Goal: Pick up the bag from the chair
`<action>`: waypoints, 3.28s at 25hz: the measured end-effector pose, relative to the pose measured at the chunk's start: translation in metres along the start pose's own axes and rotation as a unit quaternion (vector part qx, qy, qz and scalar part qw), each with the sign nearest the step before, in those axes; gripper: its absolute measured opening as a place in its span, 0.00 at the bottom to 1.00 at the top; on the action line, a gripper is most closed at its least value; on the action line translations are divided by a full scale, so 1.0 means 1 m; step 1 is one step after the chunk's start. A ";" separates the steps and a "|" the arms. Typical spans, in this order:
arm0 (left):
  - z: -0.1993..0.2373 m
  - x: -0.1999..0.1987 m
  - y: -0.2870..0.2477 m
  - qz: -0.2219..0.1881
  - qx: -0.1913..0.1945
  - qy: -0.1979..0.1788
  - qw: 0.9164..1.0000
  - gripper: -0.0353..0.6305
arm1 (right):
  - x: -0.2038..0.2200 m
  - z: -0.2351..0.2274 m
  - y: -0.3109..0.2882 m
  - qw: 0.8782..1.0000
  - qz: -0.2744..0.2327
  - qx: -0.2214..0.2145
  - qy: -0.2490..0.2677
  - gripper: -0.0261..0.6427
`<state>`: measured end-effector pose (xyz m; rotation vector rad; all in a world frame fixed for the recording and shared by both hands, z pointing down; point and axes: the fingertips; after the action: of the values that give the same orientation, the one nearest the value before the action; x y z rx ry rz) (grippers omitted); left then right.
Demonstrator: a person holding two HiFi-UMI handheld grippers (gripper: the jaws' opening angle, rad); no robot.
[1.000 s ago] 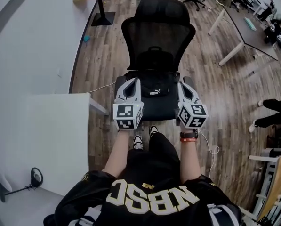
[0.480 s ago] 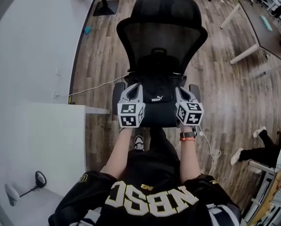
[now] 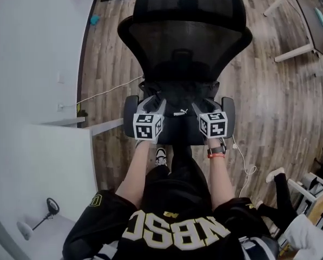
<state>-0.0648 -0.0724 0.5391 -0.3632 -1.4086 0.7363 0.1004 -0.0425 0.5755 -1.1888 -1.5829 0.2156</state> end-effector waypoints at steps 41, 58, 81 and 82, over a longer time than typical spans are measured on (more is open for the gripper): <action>0.084 0.214 -0.244 0.203 -0.115 -0.035 0.972 0.15 | 0.143 -0.206 -0.181 0.993 0.105 0.023 -0.043 0.12; 0.061 0.145 -0.160 0.152 -0.096 0.017 0.984 0.12 | 0.092 -0.142 -0.106 0.994 0.061 0.052 -0.068 0.11; 0.035 -0.049 0.034 -0.033 -0.084 -0.017 0.996 0.12 | -0.059 -0.004 0.069 0.990 -0.114 0.084 0.004 0.11; 0.035 -0.057 0.042 -0.042 -0.085 -0.016 0.995 0.12 | -0.066 0.003 0.074 0.989 -0.125 0.082 0.007 0.11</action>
<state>-0.1089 -0.0855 0.4744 -0.4230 -1.5117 0.5567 0.1340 -0.0560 0.4832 -0.8548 -1.6508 0.1694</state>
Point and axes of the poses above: the fingertips, and each gripper's own axes: y backward along the fingers, z to its left, x out of its underside, and after that the axes turned 13 degrees about -x, right-handed
